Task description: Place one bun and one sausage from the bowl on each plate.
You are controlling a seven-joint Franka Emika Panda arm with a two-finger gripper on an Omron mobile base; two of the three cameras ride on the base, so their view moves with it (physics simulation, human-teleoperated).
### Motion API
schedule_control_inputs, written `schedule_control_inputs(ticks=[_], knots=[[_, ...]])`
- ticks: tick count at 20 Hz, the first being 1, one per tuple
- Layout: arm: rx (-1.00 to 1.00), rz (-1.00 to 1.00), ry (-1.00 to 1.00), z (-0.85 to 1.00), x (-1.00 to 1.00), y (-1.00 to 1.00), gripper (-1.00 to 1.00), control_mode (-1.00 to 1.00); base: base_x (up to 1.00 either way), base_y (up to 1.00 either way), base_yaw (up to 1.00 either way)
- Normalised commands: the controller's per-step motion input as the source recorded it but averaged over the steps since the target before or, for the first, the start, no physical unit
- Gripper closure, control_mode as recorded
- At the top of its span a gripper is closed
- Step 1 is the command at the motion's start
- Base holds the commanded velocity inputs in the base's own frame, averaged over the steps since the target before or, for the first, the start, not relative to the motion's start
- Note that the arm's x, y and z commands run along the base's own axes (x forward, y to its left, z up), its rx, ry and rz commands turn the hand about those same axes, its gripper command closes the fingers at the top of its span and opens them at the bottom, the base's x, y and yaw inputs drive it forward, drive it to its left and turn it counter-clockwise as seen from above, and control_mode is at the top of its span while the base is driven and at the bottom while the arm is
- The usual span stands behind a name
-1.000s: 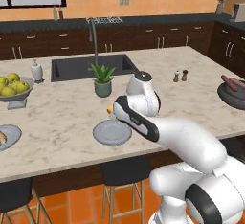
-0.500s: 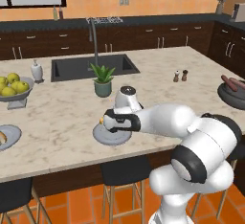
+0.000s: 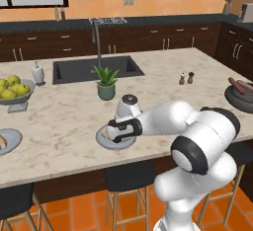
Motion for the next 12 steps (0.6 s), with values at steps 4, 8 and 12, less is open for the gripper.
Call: schedule_control_inputs(ticks=[4, 8, 12], knots=[[0.06, -0.10, -0.10, 0.67, -0.61, -0.43, -1.00, -1.00, 0.00, 0.00, 0.00], [0.03, -0.27, -0.03, 0.95, -1.00, -0.70, -1.00, -1.00, 0.00, 0.00, 0.00], [0.00, -0.25, 0.04, 1.00, -1.00, -0.70, -1.00, -1.00, 0.00, 0.00, 0.00]])
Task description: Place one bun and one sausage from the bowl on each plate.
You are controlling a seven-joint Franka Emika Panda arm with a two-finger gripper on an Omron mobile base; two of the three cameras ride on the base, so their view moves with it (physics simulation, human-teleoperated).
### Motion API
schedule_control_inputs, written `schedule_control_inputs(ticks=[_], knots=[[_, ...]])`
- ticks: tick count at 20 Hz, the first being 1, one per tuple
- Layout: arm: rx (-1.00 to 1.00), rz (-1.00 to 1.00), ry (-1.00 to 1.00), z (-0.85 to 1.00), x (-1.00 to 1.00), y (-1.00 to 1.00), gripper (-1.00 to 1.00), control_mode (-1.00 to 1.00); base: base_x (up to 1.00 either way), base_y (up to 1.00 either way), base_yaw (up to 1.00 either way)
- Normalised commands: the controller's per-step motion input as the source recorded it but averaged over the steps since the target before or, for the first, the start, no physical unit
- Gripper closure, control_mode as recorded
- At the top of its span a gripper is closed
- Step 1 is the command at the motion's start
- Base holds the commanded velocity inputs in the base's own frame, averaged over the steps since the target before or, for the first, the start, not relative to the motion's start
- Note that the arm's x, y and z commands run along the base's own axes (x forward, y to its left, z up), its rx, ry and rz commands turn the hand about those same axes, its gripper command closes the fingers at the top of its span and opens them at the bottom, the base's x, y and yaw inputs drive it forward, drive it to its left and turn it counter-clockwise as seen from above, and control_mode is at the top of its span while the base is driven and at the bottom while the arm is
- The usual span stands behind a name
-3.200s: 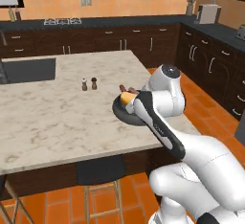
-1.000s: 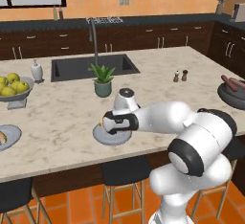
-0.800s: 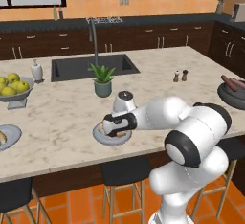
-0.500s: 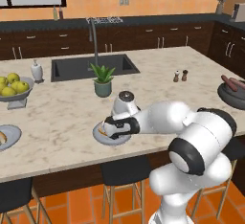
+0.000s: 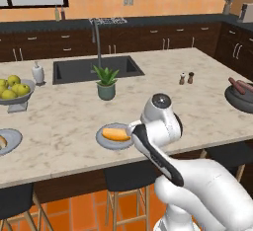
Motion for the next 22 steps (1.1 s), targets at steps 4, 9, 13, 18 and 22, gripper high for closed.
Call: schedule_control_inputs(ticks=[4, 9, 13, 18, 22], knots=[[0.01, -0.13, 0.10, 0.98, -1.00, -0.69, -1.00, -1.00, 0.00, 0.00, 0.00], [0.07, 0.12, -0.19, 0.33, -0.80, -0.67, -1.00, 1.00, -0.20, -0.20, 0.00], [0.00, 0.00, 0.00, 0.00, 0.00, 0.00, -1.00, 1.00, -0.96, -1.00, -0.01], [0.00, 0.00, 0.00, 0.00, 0.00, 0.00, -1.00, 1.00, -0.25, -1.00, -0.18], [0.00, 0.00, 0.00, 0.00, 0.00, 0.00, -1.00, 1.00, 0.03, -1.00, -0.25]])
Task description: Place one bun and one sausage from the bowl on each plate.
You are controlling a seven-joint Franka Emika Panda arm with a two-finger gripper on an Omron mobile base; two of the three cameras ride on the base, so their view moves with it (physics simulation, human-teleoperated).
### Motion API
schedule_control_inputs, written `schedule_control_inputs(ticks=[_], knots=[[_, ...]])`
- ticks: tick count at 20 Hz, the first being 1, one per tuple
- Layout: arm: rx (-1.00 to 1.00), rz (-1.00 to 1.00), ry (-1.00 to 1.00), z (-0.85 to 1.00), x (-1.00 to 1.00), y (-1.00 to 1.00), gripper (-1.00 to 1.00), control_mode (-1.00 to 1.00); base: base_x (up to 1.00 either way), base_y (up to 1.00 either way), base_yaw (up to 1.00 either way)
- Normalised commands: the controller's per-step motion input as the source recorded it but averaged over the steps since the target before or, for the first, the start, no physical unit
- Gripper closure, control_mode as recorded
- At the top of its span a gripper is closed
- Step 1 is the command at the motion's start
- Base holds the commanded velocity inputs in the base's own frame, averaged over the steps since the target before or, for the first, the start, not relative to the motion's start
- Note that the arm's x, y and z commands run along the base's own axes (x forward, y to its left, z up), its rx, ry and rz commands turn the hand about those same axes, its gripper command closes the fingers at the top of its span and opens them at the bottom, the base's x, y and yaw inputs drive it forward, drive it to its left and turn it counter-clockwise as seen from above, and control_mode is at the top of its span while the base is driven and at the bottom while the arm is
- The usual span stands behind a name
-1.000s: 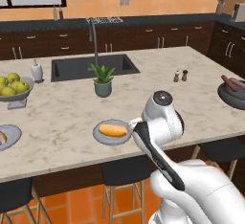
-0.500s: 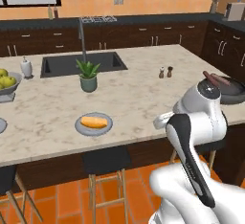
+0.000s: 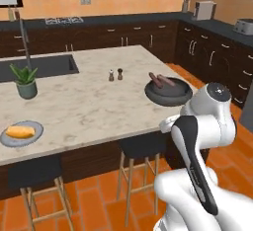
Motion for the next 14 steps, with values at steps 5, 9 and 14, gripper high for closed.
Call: schedule_control_inputs(ticks=[5, 9, 14], knots=[[0.00, 0.00, 0.00, 0.00, 0.00, 0.00, -1.00, 1.00, 0.23, -1.00, -0.26], [0.00, 0.00, 0.00, 0.00, 0.00, 0.00, -1.00, 1.00, 0.72, -0.67, -0.01], [0.00, 0.00, 0.00, 0.00, 0.00, 0.00, -1.00, 1.00, 0.86, -0.01, 0.09]])
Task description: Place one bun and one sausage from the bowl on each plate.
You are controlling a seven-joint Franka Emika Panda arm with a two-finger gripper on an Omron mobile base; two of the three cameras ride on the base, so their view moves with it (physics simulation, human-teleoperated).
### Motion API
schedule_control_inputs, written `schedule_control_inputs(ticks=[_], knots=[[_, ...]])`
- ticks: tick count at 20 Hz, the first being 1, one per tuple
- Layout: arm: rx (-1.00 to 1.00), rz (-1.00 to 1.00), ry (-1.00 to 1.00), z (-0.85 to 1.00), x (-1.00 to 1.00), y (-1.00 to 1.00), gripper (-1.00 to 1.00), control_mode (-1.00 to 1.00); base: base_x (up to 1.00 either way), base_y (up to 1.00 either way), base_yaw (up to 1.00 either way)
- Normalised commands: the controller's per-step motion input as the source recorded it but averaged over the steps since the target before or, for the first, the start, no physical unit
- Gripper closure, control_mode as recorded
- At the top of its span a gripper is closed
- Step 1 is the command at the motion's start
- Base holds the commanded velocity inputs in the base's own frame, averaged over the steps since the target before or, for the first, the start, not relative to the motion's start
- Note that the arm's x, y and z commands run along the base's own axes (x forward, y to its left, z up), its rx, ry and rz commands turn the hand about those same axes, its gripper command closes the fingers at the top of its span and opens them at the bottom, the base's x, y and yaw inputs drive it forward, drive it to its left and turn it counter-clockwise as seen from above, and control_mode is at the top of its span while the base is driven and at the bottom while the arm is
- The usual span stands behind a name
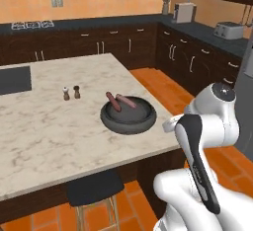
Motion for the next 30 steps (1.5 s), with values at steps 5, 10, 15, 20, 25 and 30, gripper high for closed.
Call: schedule_control_inputs(ticks=[5, 10, 15, 20, 25, 30], knots=[[0.00, 0.00, 0.00, 0.00, 0.00, 0.00, -1.00, 1.00, 0.79, 0.02, 0.07], [0.00, -0.06, 0.01, 0.02, 0.58, 0.11, -1.00, -1.00, 0.30, 0.03, 0.00], [0.00, -0.11, 0.00, 0.24, 1.00, 0.35, -1.00, -1.00, 0.00, 0.00, 0.00], [0.00, -0.01, 0.12, 0.04, 1.00, 0.15, -1.00, -1.00, 0.00, 0.00, 0.00], [0.00, 0.00, 0.03, -0.14, 0.84, -0.06, -1.00, -1.00, 0.00, 0.00, 0.00], [-0.07, 0.09, 0.00, -0.60, 0.46, 0.00, -1.00, -1.00, 0.00, 0.00, 0.00]])
